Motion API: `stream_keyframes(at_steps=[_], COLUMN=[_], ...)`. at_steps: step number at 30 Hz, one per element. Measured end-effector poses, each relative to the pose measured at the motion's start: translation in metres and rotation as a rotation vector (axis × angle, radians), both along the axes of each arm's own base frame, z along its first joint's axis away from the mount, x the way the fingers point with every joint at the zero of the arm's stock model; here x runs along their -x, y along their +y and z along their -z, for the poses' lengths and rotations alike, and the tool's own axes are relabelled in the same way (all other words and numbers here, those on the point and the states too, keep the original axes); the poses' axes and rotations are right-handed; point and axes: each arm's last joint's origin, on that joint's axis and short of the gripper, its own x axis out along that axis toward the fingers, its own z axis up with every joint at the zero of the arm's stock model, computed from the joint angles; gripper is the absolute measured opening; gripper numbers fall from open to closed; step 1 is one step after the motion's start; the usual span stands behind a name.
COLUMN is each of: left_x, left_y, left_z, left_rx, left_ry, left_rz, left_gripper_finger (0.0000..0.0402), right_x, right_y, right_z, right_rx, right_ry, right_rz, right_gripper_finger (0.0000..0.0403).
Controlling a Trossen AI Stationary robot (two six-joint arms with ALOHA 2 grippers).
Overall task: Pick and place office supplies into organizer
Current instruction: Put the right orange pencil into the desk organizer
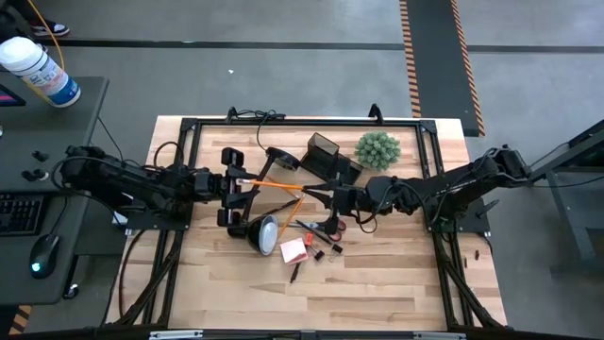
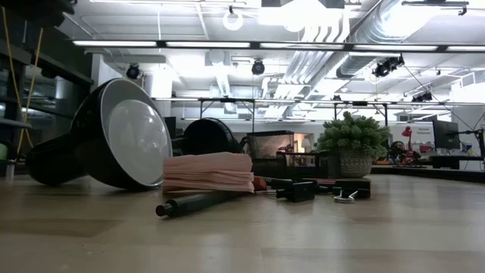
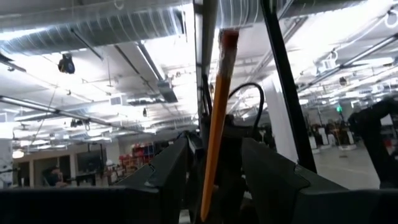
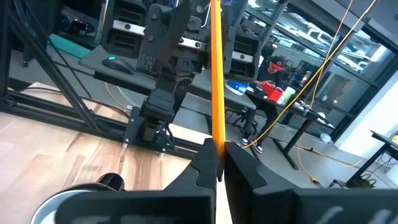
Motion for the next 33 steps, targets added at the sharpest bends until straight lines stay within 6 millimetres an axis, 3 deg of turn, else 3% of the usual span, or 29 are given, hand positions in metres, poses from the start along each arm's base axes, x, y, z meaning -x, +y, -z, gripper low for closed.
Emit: stream_keyframes(at_steps=[18, 33], left_x=[-0.022, -0.025], left_y=[0.000, 0.000], left_z=[-0.011, -0.006], left_rx=[0.015, 0.029], left_ry=[0.012, 0.072], left_rz=[-0.024, -0.030], left_gripper_finger=[0.0141, 0.0041], right_x=[-0.005, -0.006], right_y=[-0.001, -0.001], right_z=[0.008, 0.006], right_rx=[-0.005, 0.034], right_ry=[0.032, 0.007], right_rz=[0.004, 0.029], right_gripper_finger=[0.0002, 0.0001])
